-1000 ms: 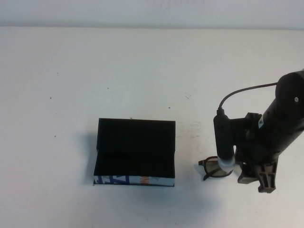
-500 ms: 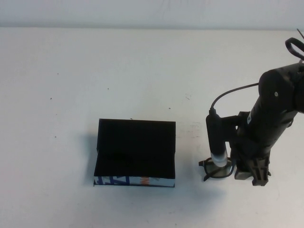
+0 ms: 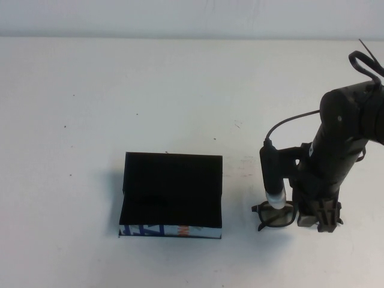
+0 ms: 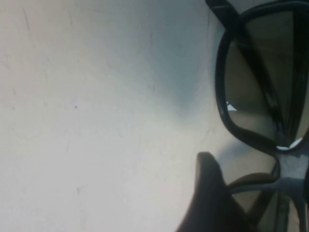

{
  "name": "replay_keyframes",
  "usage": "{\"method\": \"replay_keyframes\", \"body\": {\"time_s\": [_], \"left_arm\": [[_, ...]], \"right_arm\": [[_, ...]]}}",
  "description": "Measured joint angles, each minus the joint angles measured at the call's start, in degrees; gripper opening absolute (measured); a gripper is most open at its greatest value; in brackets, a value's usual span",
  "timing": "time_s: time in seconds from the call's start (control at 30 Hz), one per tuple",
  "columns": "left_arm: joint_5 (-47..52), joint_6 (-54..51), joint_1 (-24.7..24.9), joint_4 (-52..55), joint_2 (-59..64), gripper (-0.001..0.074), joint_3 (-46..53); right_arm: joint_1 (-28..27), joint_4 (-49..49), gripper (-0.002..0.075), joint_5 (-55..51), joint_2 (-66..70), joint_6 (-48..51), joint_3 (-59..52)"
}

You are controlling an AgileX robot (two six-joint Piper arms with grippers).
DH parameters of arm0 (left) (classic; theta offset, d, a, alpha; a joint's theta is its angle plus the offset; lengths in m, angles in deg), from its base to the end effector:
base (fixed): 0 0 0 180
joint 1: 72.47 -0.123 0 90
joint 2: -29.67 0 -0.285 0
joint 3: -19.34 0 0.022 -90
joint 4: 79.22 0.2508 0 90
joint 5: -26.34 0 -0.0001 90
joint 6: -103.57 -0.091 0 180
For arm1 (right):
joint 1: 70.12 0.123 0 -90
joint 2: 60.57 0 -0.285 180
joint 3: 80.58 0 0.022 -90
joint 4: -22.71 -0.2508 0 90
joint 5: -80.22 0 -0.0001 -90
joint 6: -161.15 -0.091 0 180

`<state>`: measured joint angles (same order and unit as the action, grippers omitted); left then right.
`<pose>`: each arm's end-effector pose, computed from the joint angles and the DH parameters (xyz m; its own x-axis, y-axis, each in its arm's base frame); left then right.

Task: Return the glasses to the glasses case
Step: Pick up the glasses from the table

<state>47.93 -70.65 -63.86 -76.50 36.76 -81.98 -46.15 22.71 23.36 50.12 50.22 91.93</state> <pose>0.0521 -0.0063 0.1714 -0.3017 -0.0117 -0.9533 0.1163 0.9920 -0.0489 0.3106 0.1381 0.1999 0.0543 -0.9980 -0.0309 -0.9954 -0.0516 -0.0808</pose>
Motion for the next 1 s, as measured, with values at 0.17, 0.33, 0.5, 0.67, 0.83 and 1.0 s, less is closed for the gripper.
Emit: {"method": "replay_keyframes", "body": {"time_s": [0.17, 0.33, 0.5, 0.67, 0.83, 1.0], "left_arm": [[0.0, 0.0, 0.0, 0.0, 0.0, 0.0000, 0.0], [0.0, 0.0, 0.0, 0.0, 0.0, 0.0000, 0.0], [0.0, 0.0, 0.0, 0.0, 0.0, 0.0000, 0.0], [0.0, 0.0, 0.0, 0.0, 0.0, 0.0000, 0.0], [0.0, 0.0, 0.0, 0.0, 0.0, 0.0000, 0.0], [0.0, 0.0, 0.0, 0.0, 0.0, 0.0000, 0.0]], "right_arm": [[-0.5, 0.0, 0.0359, 0.1, 0.5, 0.5, 0.1], [-0.5, 0.0, 0.0359, 0.2, 0.8, 0.6, 0.1], [-0.5, 0.0, 0.0359, 0.5, 0.9, 0.6, 0.1], [-0.5, 0.0, 0.0359, 1.1, 1.1, 0.6, 0.1], [-0.5, 0.0, 0.0359, 1.3, 1.3, 0.6, 0.1], [-0.5, 0.0, 0.0359, 1.9, 1.3, 0.6, 0.1]]}}
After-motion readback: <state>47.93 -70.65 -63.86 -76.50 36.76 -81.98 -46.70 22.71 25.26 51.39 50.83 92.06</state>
